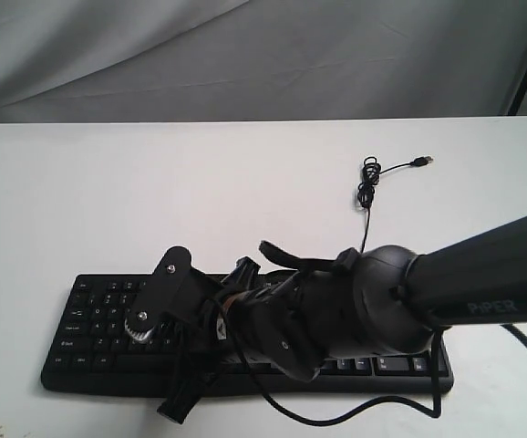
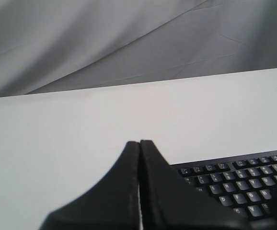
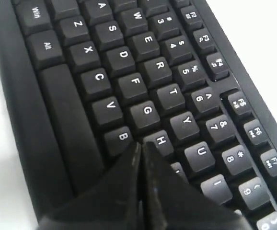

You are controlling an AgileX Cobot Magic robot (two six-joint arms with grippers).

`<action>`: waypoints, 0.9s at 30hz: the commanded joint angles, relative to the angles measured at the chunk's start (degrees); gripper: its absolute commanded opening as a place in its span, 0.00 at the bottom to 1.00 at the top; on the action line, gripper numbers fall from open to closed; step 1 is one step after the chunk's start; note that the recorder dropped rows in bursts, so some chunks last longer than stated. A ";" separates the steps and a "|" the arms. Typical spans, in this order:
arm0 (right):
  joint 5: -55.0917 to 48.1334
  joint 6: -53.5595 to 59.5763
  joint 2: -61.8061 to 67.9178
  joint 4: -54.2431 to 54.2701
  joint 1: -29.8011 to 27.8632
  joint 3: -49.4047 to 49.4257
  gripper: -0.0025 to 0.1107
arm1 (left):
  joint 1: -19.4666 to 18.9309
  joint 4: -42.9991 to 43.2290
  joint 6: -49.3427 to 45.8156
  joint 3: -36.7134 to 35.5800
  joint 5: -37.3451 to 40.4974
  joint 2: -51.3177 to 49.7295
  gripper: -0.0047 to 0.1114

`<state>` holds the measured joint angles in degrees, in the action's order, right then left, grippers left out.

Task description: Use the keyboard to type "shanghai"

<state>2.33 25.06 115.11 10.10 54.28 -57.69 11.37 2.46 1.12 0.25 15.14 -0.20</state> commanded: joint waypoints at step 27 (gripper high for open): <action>-9.04 2.21 4.02 -2.19 -0.50 -12.39 0.02 | 0.23 0.04 0.16 -0.25 -0.27 0.20 0.04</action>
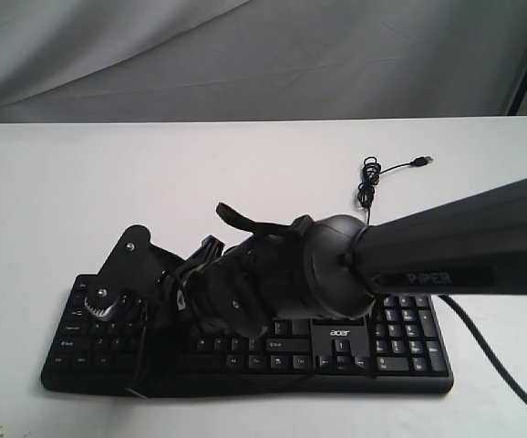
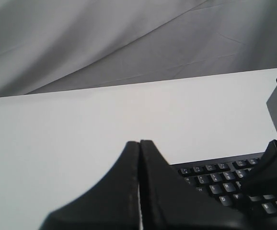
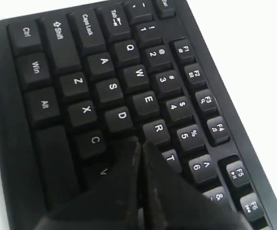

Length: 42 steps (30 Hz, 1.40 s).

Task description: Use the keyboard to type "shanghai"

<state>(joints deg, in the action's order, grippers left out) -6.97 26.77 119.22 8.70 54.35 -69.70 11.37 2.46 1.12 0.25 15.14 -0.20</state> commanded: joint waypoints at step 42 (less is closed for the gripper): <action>1.74 -0.65 -3.64 0.95 -2.46 5.23 0.02 | 0.23 0.04 0.16 -0.25 -0.27 0.20 0.04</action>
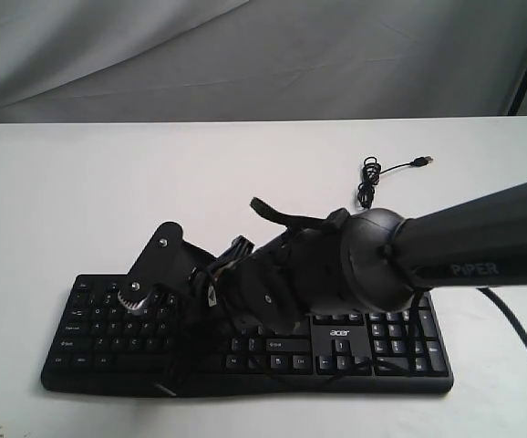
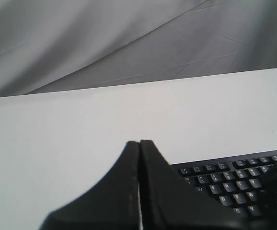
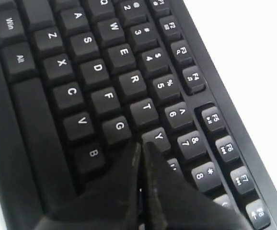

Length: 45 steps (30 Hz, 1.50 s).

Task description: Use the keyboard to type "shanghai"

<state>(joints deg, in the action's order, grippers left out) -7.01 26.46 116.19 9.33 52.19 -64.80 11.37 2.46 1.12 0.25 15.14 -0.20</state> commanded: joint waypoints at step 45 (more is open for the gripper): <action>2.50 -0.34 1.72 0.79 0.58 0.33 0.02 | 0.23 0.04 0.16 -0.25 -0.27 0.20 0.04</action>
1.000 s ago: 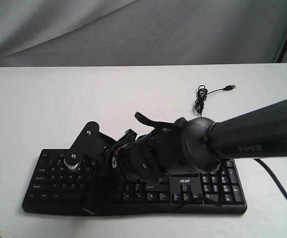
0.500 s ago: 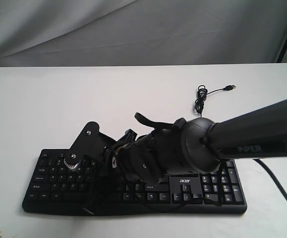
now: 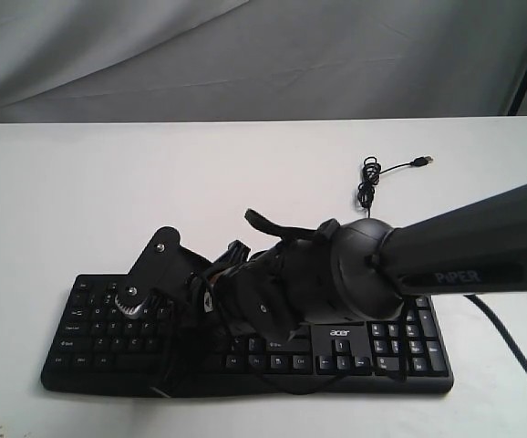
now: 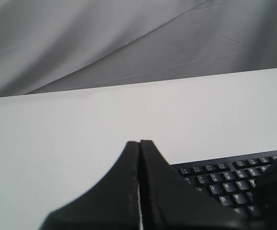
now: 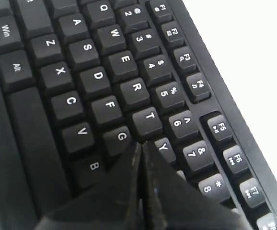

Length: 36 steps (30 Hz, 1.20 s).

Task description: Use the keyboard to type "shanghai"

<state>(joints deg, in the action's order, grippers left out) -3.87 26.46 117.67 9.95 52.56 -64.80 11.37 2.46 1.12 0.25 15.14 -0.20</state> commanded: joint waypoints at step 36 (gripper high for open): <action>-11.90 0.48 11.69 -0.75 5.30 -24.59 0.02 | 0.23 0.04 0.16 -0.25 -0.27 0.20 0.04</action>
<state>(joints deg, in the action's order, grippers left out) -15.09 26.82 129.03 9.80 57.75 -88.61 11.37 2.46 1.12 0.25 15.14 -0.20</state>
